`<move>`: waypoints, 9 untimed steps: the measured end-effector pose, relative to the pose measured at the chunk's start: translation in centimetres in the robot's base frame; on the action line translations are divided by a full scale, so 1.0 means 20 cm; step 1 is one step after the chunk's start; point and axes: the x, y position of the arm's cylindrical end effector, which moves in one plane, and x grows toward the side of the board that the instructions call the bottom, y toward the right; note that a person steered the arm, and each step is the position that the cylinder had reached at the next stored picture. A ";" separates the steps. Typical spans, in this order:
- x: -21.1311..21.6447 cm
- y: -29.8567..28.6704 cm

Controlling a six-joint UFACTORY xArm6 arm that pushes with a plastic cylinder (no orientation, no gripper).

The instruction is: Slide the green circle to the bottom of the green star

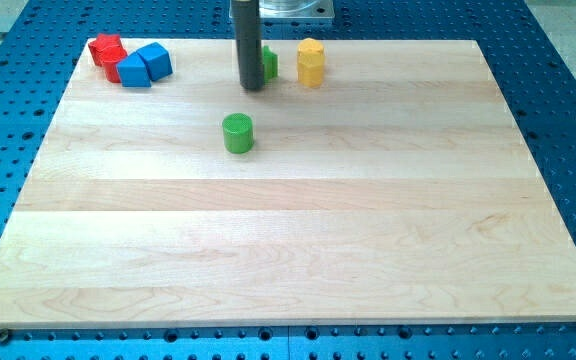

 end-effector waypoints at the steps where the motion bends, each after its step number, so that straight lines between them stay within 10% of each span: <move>1: 0.01 -0.02; 4: 0.74 -0.16; 8: 0.35 -0.35; 9: 0.22 -0.02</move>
